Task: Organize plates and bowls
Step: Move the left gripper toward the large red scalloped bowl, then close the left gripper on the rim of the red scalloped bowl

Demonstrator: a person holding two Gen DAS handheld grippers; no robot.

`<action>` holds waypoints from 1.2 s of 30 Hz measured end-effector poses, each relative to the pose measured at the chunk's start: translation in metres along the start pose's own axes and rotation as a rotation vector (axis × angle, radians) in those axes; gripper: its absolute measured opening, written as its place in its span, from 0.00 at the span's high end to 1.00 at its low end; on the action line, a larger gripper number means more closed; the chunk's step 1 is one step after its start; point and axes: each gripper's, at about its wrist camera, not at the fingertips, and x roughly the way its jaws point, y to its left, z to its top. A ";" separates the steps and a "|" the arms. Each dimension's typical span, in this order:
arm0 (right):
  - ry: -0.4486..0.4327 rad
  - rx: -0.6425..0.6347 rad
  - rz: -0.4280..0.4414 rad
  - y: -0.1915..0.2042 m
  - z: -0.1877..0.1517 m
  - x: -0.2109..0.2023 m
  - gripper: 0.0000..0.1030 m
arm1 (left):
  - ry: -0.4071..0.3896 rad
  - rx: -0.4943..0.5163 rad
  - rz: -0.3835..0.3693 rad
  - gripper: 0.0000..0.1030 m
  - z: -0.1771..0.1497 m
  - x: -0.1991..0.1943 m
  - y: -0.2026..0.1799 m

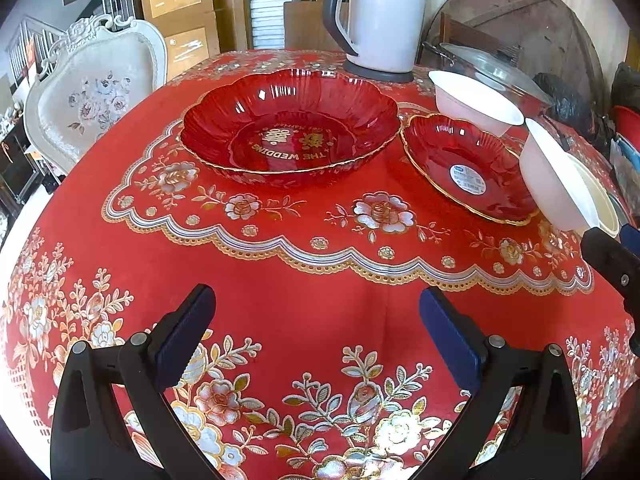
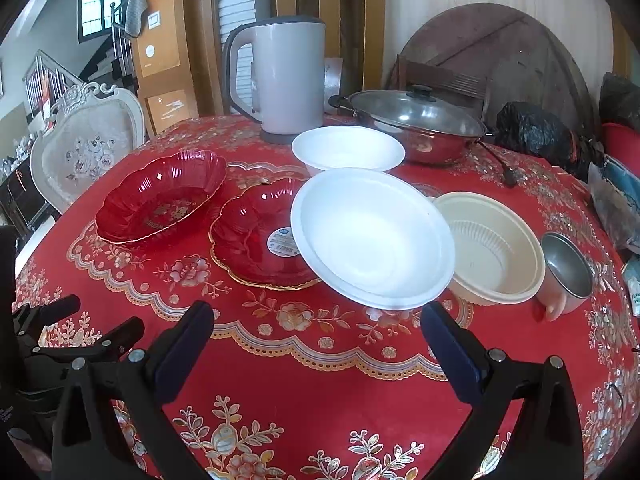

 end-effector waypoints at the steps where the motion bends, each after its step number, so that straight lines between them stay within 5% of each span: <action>1: 0.000 0.000 0.001 0.000 0.000 0.000 0.00 | 0.000 0.000 -0.001 0.00 0.000 0.000 0.000; 29: 0.001 -0.136 0.037 0.051 0.028 0.021 0.00 | 0.025 -0.035 0.066 0.00 0.011 0.010 0.030; 36: 0.014 -0.237 0.056 0.081 0.063 0.044 0.00 | 0.052 -0.097 0.070 0.00 0.047 0.010 0.064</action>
